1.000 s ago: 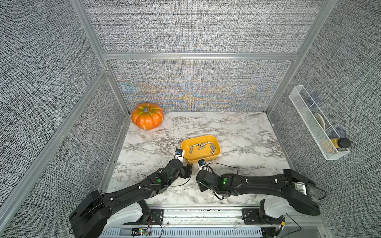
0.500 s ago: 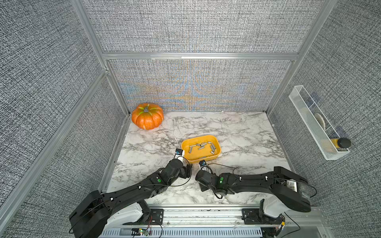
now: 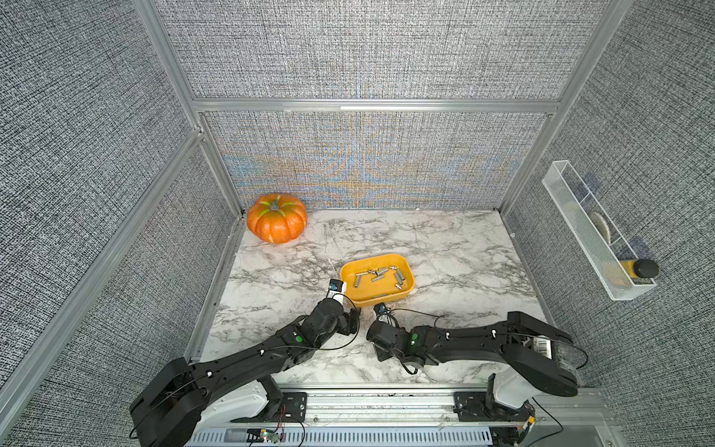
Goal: Put the socket on the desktop into the storage box
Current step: Place the socket head in the storage box, then pick up the socket head from the center of the board.
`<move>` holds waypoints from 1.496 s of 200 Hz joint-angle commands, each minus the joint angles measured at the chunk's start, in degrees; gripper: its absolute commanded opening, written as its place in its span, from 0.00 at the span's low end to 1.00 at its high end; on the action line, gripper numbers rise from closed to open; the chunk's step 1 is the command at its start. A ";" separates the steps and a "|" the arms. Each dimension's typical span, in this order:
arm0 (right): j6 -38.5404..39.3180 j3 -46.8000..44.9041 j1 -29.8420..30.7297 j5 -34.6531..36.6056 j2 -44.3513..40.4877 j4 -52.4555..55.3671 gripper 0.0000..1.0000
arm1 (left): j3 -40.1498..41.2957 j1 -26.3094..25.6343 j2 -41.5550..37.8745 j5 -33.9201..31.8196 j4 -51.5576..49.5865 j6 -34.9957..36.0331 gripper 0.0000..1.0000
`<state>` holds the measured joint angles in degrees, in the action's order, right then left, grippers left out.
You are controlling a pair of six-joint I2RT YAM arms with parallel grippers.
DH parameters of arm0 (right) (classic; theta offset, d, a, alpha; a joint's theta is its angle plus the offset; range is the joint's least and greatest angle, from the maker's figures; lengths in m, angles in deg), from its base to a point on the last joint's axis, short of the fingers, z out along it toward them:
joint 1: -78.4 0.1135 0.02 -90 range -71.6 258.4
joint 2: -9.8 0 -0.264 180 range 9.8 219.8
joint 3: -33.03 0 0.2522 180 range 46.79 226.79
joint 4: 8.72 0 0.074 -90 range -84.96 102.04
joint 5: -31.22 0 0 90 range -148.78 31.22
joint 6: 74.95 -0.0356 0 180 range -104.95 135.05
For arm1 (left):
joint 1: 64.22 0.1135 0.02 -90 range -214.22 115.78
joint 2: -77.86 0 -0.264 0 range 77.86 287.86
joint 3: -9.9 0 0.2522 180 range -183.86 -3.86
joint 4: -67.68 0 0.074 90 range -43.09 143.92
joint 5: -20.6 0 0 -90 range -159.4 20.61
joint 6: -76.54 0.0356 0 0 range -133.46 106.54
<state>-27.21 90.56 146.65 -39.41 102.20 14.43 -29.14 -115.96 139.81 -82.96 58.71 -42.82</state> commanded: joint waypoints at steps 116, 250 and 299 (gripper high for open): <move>18.38 5.55 -24.38 -1.20 -20.54 -5.88 0.04 | -0.19 -0.02 -0.47 -0.63 -0.31 0.01 0.79; 22.53 23.64 -27.71 -6.63 6.83 -2.45 0.24 | -0.08 -0.02 -0.86 -0.06 -0.23 0.18 0.79; 22.43 21.78 -27.65 -5.77 3.55 -1.03 0.37 | -0.03 -0.02 -0.72 0.68 0.17 0.18 0.79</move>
<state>-5.01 113.16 118.93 -45.96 107.59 12.22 -29.14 -115.96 138.94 -82.83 58.65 -43.00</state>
